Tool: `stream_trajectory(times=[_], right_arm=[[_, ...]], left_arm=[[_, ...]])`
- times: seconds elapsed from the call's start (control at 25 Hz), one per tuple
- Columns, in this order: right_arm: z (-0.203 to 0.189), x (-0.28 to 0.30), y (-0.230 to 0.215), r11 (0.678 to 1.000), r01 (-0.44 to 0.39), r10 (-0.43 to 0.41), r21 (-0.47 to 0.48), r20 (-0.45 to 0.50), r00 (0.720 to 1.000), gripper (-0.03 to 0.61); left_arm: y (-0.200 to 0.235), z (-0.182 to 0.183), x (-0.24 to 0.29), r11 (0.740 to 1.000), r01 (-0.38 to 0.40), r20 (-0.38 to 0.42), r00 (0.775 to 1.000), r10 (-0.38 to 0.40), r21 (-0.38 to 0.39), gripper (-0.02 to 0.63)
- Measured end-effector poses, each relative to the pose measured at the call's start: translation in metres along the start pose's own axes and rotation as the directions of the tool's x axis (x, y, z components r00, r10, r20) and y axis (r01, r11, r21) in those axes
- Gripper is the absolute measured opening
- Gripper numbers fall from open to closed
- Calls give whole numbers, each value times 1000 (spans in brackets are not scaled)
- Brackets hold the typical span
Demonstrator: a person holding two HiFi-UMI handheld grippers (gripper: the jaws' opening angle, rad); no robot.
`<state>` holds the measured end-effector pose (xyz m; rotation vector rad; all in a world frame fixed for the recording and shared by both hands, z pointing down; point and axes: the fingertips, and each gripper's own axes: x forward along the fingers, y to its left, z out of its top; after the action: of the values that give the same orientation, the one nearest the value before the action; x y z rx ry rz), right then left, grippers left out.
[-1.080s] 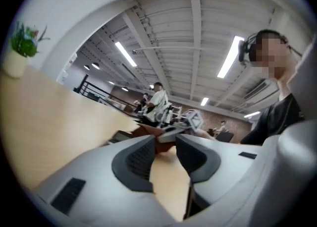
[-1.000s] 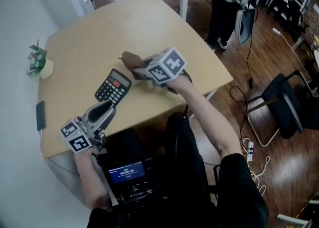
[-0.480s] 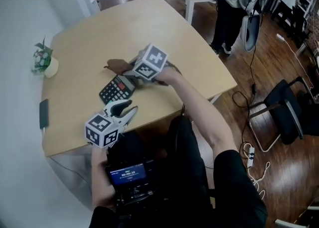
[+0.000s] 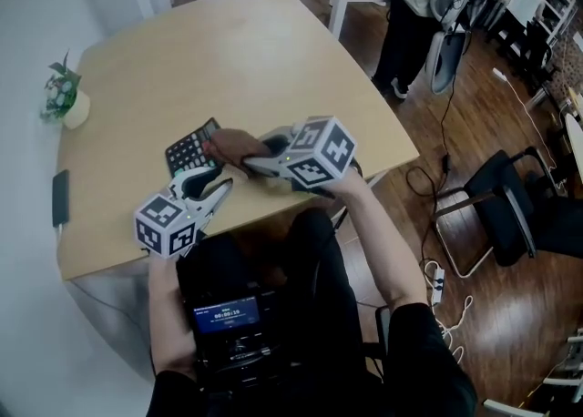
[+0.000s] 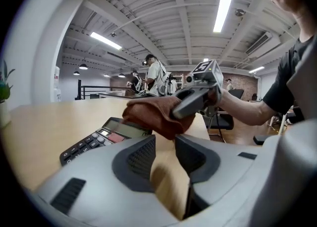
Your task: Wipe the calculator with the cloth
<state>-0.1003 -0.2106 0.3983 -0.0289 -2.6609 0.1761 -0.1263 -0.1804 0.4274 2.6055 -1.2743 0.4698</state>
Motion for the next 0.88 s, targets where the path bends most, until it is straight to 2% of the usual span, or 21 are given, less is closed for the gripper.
stream_trajectory(times=[0.12,0.16,0.24,0.36,0.44,0.64,0.88], right_arm=[[35,3,-63,986,157,-161,54,95,982,58],[45,10,-82,980,188,-195,72,111,975,58],[55,34,-106,976,206,-213,72,96,972,58],[49,74,-111,989,141,-141,40,19,990,58],[41,84,-106,995,88,-88,48,0,996,57],[29,62,-76,996,7,-7,85,-2,1000,58],[-1,26,-7,993,-59,62,102,-25,998,58]], left_arm=[[4,-2,-1,1000,-11,1,1000,11,-6,117],[5,-2,-1,1000,-16,-2,1000,16,-7,117],[5,-3,0,999,-29,-1,1000,29,-14,117],[3,-1,1,999,-39,18,999,40,-36,117],[1,1,0,998,-40,31,999,42,-48,117],[3,4,-2,998,-44,35,998,46,-45,117],[4,5,-2,998,-48,36,998,49,-45,117]])
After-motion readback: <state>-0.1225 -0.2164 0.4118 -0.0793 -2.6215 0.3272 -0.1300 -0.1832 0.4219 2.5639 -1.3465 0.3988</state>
